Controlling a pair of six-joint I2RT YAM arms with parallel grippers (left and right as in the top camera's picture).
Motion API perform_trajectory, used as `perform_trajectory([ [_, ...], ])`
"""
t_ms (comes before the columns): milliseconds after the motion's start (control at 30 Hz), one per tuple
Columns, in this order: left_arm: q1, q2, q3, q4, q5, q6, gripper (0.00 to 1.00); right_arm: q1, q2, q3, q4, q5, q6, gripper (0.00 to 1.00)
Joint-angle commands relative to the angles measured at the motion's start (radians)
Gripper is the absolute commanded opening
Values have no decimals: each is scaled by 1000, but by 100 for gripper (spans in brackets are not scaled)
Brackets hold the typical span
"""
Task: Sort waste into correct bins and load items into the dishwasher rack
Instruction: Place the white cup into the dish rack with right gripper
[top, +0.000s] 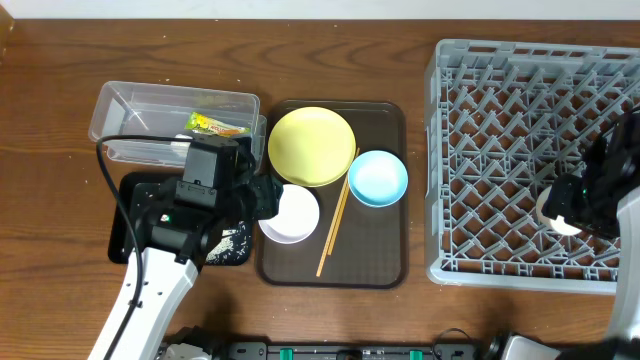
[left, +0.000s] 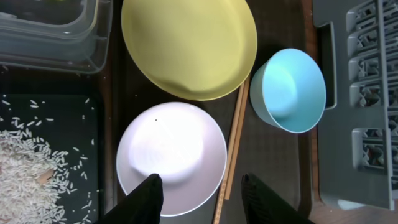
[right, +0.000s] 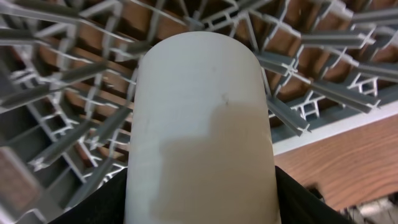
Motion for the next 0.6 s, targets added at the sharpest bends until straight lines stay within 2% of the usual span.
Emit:
perform_trajectory([
  [0,4,6,5,-5,-18,12,44,-22,57,18,-4,21,19,8],
  [67,4,6,5,-5,-18,12,44,-25,89,18,1,21,19,13],
  [133,4,6,5,-5,-18,12,44,-26,115,18,11,21,19,34],
  [167,4,6,5,-6,-18,12,45,-26,125,18,14,21,19,49],
  [200,4,6,5,-8,-18,12,48,-26,133,18,16,16,19,69],
  [267,4,6,5,-9,-18,12,53,-26,142,18,16,5,19,95],
  [300,4,6,5,-9,-18,12,55,-26,143,18,18,-5,19,99],
  [567,4,6,5,-44,-34,12,60,-26,117,61,11,-53,19,99],
])
